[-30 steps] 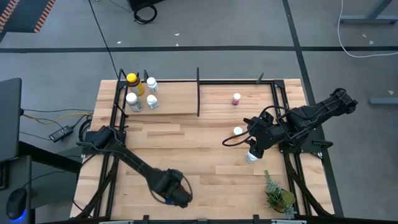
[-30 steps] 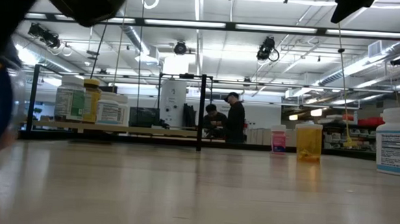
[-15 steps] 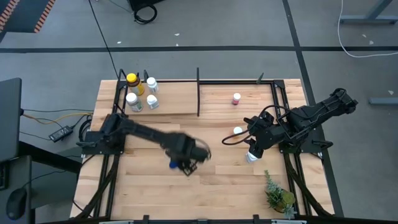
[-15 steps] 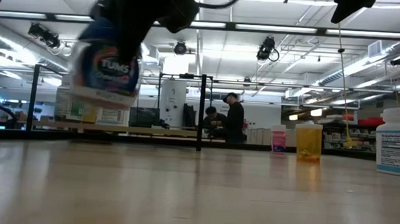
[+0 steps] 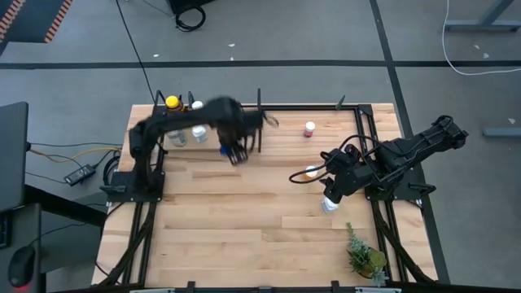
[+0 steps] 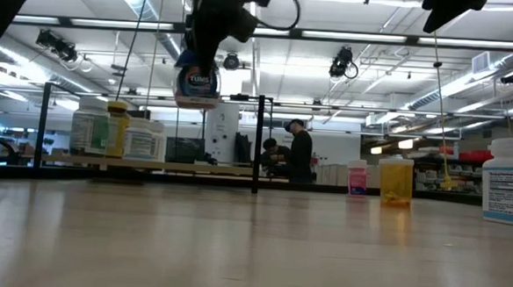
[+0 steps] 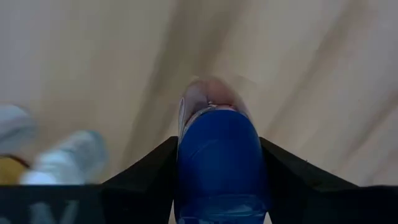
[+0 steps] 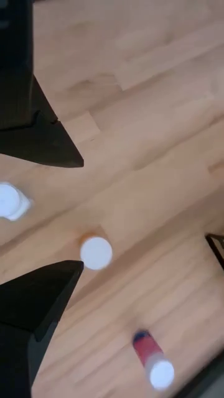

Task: Pick and place medicine bottles onto shelf by color
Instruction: Put the blue medicine bottle on the shelf

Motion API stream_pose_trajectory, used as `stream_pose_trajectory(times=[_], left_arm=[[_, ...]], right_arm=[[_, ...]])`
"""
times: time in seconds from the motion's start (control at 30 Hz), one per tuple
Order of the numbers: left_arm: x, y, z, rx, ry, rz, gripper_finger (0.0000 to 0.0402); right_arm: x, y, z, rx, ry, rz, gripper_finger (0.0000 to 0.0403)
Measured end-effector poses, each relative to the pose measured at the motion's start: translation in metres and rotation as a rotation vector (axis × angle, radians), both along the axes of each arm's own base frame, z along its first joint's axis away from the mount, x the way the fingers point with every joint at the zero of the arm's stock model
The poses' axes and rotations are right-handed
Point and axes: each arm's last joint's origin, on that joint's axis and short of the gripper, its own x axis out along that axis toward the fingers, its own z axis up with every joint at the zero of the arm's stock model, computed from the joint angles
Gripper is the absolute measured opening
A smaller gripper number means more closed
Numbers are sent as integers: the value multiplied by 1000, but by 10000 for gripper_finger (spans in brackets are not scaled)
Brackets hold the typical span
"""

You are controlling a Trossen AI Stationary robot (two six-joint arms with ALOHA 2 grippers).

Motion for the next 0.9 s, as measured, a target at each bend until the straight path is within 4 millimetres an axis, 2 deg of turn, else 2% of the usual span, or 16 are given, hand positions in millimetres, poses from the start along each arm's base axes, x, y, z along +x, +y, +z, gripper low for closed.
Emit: stream_pose_trajectory(times=[0.23,0.43,0.6,0.77,0.9], left_arm=[[-38,88,8,19,-17,66,199],[-60,143,8,84,-110,112,197],[-66,165,5,114,-176,137,202],[-66,172,-19,71,-118,118,195],[-65,177,-35,83,-123,107,205]], right_arm=[[3,-8,1,-66,-41,-81,264],[6,-17,2,-80,-58,-147,264],[9,-28,2,-96,-50,-185,264],[11,-41,2,-117,-33,-223,264],[12,-50,2,-124,-24,-255,264]])
